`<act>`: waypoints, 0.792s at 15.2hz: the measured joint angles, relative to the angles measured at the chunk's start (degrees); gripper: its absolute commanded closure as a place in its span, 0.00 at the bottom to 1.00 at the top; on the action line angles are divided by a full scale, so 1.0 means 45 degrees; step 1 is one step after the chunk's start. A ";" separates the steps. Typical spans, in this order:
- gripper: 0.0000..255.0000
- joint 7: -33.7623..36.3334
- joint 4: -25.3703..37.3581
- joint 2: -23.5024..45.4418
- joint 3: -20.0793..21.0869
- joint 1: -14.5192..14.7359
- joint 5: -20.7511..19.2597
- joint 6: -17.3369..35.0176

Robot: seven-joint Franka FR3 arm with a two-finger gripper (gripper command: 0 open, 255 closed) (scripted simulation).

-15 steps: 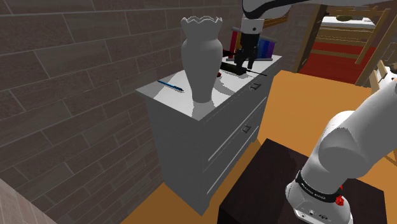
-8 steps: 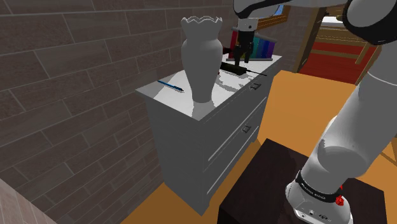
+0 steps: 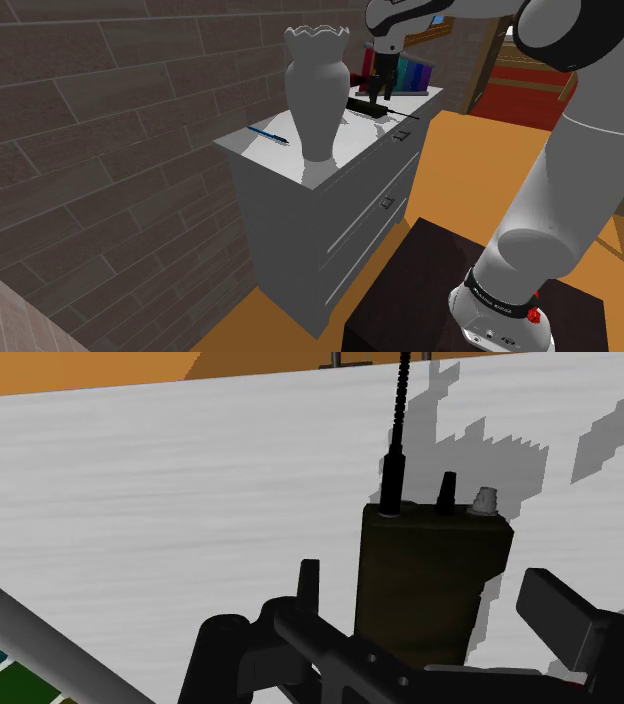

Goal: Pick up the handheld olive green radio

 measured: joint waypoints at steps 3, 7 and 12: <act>1.00 0.0003 -0.0386 0.0153 0.0046 0.0080 0.0070 0.0419; 1.00 -0.0030 -0.0648 0.0119 0.0077 0.0115 0.0019 0.0516; 1.00 -0.0048 -0.0655 0.0107 0.0078 0.0115 0.0017 0.0503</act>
